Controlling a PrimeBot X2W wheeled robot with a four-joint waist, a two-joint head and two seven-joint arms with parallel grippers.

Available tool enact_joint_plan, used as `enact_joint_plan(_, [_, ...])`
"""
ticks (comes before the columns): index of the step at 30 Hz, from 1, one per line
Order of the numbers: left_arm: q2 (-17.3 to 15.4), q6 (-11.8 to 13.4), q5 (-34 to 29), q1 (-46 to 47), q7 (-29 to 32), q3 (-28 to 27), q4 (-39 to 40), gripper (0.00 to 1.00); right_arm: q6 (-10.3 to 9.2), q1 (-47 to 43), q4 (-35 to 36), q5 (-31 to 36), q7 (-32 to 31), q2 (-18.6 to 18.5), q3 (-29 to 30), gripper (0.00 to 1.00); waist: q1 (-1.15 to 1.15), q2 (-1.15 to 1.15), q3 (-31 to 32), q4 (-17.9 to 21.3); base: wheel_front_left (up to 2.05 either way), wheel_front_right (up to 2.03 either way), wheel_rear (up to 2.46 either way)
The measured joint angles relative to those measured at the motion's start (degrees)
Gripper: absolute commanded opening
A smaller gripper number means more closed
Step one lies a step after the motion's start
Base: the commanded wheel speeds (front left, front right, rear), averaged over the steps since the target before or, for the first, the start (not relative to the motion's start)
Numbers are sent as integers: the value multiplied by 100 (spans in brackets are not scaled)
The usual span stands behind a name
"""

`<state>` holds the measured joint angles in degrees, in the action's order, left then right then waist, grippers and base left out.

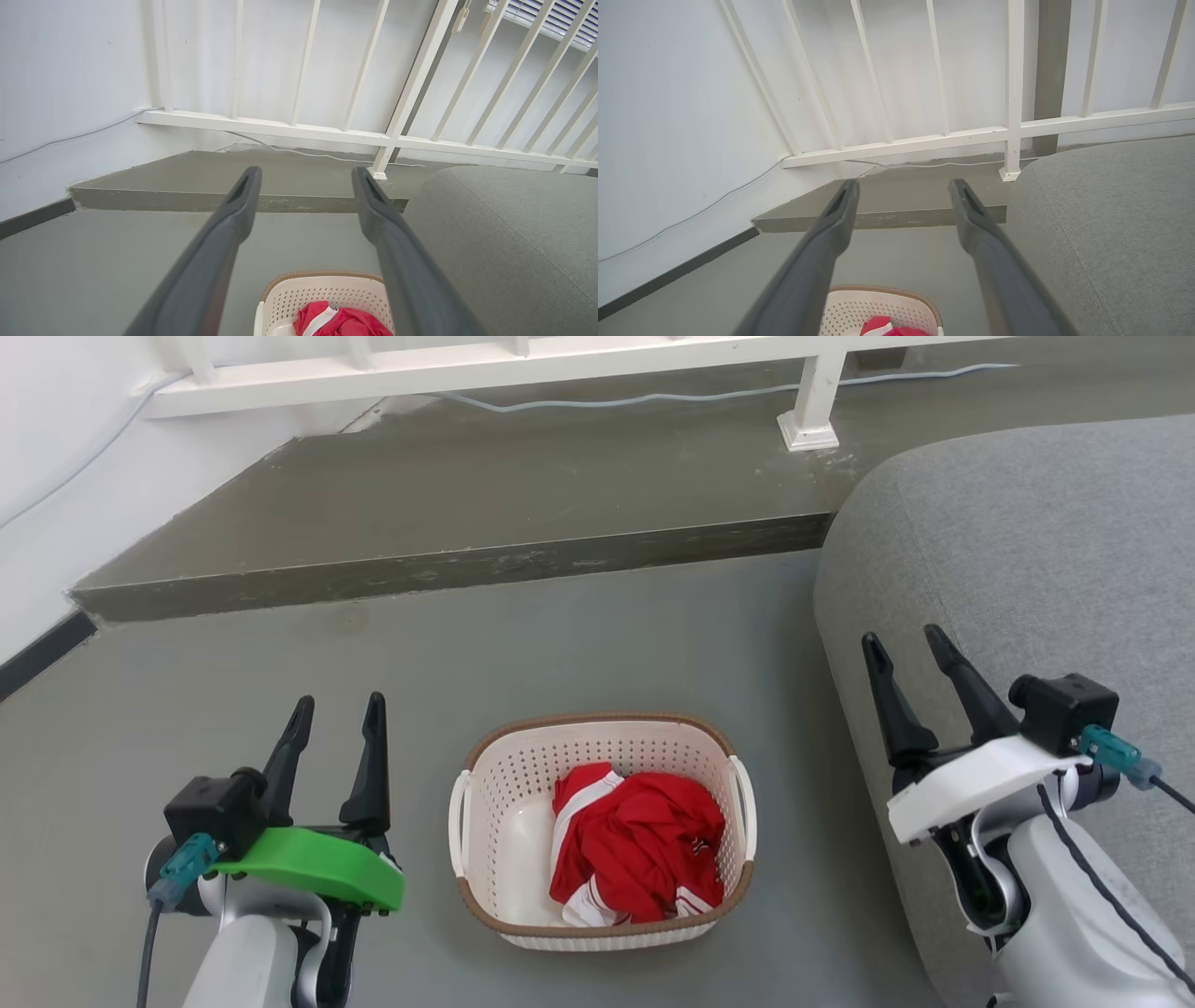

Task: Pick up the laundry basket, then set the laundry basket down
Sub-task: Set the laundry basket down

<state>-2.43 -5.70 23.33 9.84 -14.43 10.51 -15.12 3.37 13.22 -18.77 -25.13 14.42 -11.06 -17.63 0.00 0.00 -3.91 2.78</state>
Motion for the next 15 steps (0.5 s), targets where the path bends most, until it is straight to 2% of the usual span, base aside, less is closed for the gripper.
enact_joint_plan(15, [1,16,-91,-162,0,-2,112,100,14,-141,86,130,0,85,112,100,0,0,-29,11,0,0,0])
